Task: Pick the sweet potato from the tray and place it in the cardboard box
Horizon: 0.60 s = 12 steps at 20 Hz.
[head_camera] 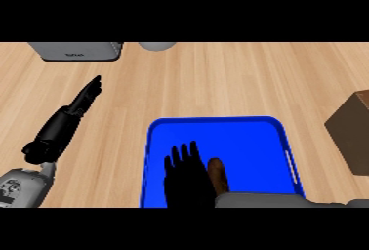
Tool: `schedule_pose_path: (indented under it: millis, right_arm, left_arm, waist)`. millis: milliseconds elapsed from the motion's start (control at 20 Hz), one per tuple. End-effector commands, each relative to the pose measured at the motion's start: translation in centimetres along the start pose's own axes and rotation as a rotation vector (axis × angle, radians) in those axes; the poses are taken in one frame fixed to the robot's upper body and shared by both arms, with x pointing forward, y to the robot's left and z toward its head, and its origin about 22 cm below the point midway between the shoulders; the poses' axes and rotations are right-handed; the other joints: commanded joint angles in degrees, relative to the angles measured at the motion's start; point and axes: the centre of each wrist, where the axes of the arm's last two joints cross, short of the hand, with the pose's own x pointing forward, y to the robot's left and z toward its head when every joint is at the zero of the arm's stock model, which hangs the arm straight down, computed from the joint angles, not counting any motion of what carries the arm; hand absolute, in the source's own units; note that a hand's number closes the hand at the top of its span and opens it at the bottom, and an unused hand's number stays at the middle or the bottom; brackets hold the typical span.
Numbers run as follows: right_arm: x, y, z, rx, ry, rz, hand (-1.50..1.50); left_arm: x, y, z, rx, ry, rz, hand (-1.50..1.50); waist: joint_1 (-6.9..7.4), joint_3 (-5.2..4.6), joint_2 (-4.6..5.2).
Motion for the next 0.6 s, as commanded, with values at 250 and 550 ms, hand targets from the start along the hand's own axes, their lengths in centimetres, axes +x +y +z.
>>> schedule_pose_path:
  millis: [250,550]
  right_arm:
    - [4.3,0.7,-1.4,0.042,0.279,0.137,-1.50]
    - [4.9,2.4,-2.3,0.031,0.306,0.162,-1.50]
  left_arm:
    - [-0.5,-0.1,0.6,-0.012,0.008,0.001,0.00]
    - [-0.5,0.8,-0.9,0.009,0.008,0.002,0.00]
  waist:
    - [-0.10,0.15,0.10]
    - [-1.19,0.20,0.43]
